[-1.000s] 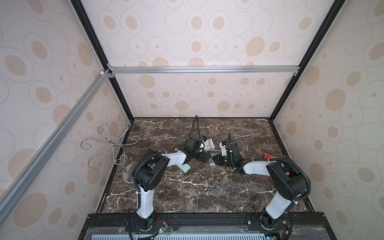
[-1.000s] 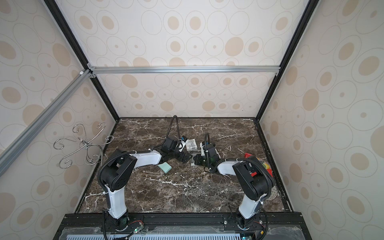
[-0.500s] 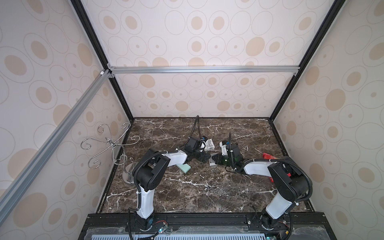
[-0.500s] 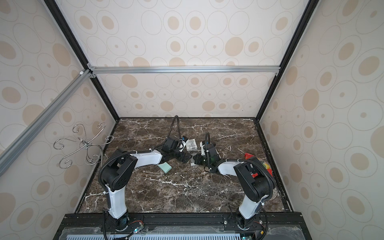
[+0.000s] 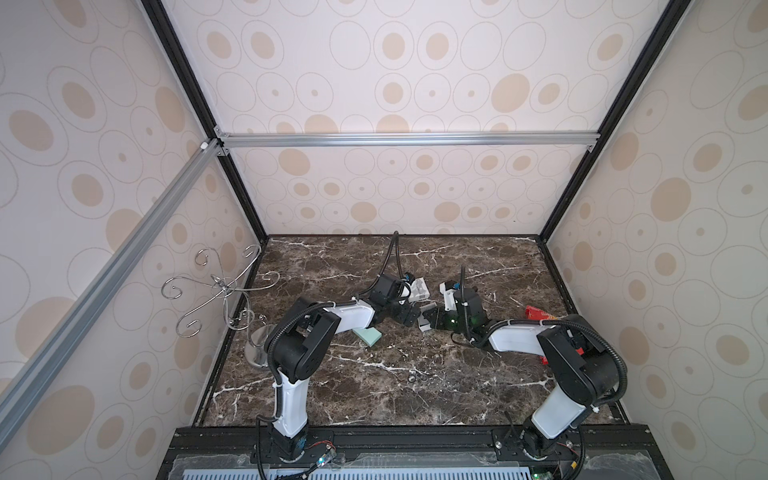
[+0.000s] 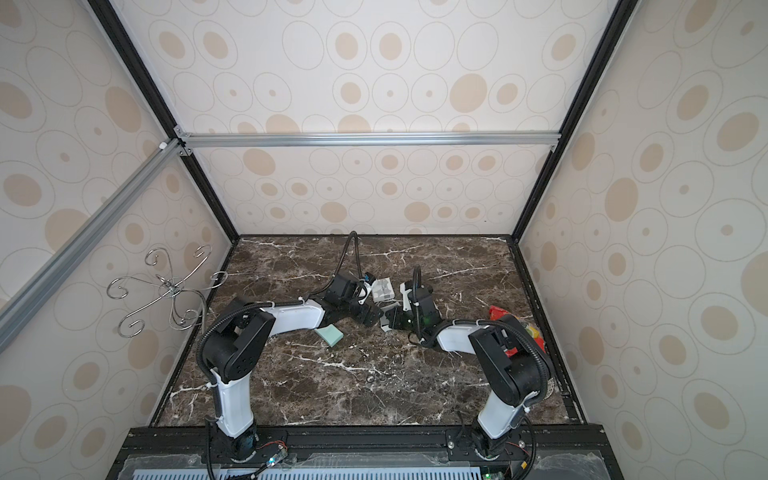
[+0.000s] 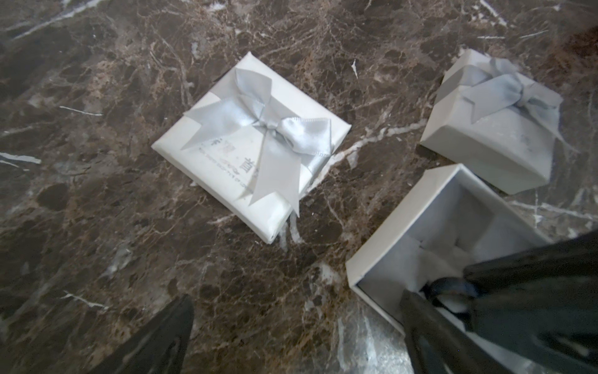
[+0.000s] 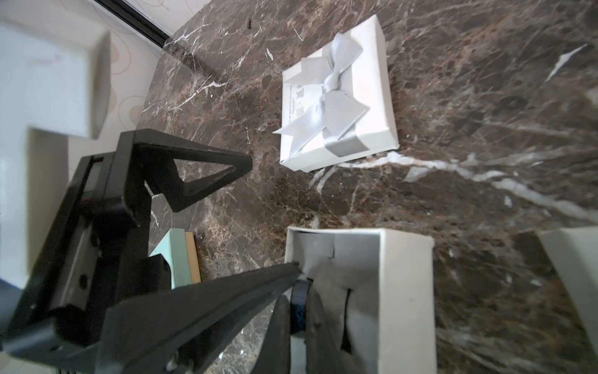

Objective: Take the rings out of the lift-off lid box
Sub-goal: Adjust the inner lining.

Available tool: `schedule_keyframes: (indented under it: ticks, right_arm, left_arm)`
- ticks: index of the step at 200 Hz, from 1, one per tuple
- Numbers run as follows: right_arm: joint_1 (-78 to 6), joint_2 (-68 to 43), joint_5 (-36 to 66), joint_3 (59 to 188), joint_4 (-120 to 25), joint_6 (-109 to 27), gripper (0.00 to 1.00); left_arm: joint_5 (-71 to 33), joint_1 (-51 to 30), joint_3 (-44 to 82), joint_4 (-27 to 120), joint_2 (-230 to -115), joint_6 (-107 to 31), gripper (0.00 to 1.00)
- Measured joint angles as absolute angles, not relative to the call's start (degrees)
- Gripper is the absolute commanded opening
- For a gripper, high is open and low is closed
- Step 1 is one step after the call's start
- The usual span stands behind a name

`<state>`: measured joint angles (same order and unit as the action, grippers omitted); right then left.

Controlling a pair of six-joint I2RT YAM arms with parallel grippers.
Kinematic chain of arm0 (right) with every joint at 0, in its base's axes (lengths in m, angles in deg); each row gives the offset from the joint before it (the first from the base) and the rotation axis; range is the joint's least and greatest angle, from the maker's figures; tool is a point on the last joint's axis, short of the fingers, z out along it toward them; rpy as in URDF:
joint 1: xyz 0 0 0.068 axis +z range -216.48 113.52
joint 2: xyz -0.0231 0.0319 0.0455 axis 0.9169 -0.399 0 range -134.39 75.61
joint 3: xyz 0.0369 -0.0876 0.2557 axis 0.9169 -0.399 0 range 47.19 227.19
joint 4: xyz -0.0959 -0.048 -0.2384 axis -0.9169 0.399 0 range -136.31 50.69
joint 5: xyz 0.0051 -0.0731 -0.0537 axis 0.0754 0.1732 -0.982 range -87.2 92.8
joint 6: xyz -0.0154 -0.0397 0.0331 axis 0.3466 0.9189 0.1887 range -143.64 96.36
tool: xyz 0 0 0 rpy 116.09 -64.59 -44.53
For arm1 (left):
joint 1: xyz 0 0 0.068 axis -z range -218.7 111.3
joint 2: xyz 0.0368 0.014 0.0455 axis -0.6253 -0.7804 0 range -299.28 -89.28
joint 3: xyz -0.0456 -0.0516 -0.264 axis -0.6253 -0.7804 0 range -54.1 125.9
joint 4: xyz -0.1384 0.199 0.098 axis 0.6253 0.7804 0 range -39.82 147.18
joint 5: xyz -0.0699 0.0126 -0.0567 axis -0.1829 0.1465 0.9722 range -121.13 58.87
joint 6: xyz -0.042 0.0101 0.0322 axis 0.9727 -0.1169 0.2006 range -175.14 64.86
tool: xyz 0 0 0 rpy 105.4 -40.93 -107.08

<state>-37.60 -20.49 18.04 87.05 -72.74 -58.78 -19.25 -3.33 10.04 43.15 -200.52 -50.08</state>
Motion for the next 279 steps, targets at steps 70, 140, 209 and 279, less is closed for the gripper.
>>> schedule_keyframes:
  ticks: [70, 140, 209, 279]
  right_arm:
    - [-37.7, -20.4, 18.6, 85.5, -76.3, -60.3, 0.00]
    - [-37.7, -19.3, 18.5, 84.6, -77.3, -60.5, 0.00]
    - [-37.7, -17.9, 18.3, 84.2, -78.4, -60.5, 0.00]
    - [-38.2, -14.5, 18.1, 84.1, -75.2, -59.4, 0.00]
  left_arm:
    - [-19.7, -3.3, 10.0, 43.5, -200.5, -50.5, 0.99]
    - [-19.8, -3.3, 10.0, 43.7, -200.5, -50.9, 0.99]
    - [-20.2, -3.3, 10.1, 45.0, -200.5, -51.4, 0.99]
    - [-21.0, -3.3, 10.3, 45.2, -200.4, -52.0, 1.00]
